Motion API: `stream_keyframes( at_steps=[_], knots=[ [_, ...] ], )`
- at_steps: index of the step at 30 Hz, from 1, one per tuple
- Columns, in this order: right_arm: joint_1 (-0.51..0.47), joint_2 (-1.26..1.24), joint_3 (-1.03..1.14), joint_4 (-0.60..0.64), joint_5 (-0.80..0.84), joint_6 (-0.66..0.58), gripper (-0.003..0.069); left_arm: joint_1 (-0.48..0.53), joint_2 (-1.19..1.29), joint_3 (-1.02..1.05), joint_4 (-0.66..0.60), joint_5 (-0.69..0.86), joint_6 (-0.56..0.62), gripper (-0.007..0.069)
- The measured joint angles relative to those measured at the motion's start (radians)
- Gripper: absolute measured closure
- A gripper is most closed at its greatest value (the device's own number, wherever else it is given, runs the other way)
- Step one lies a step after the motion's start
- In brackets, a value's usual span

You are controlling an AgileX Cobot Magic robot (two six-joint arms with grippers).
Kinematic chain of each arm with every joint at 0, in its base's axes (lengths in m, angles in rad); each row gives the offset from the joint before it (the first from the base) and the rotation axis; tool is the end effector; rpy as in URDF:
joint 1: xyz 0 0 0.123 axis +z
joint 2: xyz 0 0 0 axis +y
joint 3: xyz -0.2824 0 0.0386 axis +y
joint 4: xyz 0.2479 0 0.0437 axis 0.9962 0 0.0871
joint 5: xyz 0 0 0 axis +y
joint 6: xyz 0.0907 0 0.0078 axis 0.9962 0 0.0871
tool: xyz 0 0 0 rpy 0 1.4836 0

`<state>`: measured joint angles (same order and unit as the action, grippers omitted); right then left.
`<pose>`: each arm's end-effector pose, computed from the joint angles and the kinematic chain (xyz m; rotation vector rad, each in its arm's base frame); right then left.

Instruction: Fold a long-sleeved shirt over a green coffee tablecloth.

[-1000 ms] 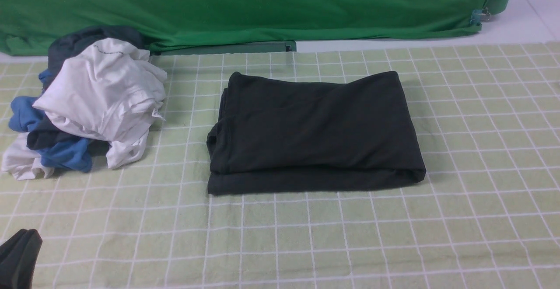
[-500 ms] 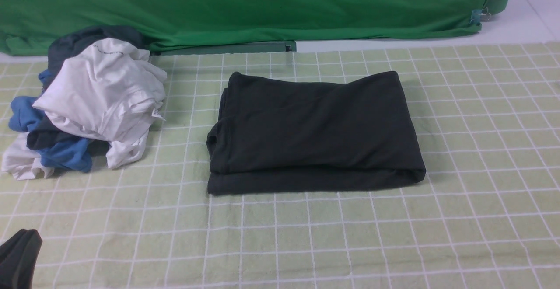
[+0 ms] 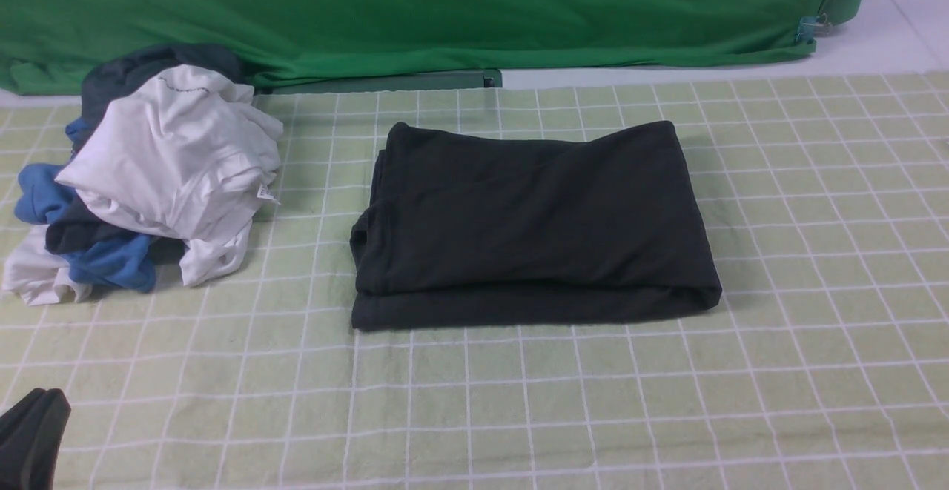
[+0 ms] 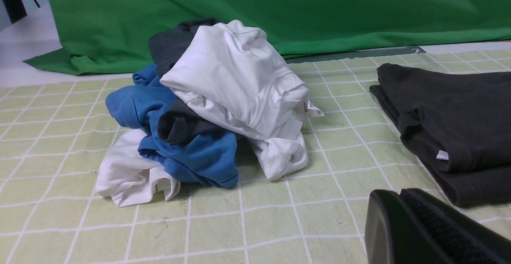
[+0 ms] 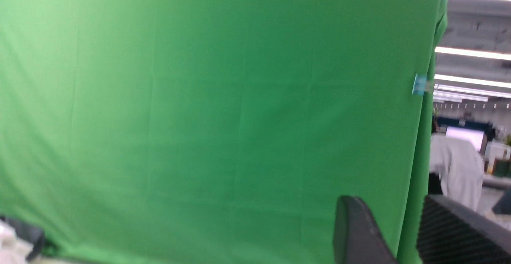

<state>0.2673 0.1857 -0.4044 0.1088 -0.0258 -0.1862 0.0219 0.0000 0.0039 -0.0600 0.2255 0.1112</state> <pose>0.0466 0.0125 0.3390 -0.2104 1.2229 0.1632 0.0558 0.0000 0.1913 0.0363 1.7124 0.0439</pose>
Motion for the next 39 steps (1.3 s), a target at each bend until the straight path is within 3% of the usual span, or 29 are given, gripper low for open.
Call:
stream_keyframes(
  at_steps=[8, 12, 17, 39],
  knots=[
    [-0.145, -0.075, 0.15, 0.0, 0.12, -0.105, 0.0421, 0.0, 0.0, 0.0, 0.002, 0.001, 0.0, 0.061],
    [-0.245, -0.105, 0.353, 0.0, 0.139, -0.108, 0.0421, 0.0, 0.0, 0.0, 0.003, 0.001, 0.0, 0.061],
    [-0.261, -0.163, 0.413, -0.008, 0.249, -0.112, 0.0421, 0.0, 0.0, 0.0, 0.003, 0.001, 0.0, 0.061],
    [-0.264, -0.186, 0.414, -0.012, 0.264, -0.107, 0.0419, 0.0, 0.0, 0.0, 0.007, 0.008, 0.026, 0.061]
  ],
)
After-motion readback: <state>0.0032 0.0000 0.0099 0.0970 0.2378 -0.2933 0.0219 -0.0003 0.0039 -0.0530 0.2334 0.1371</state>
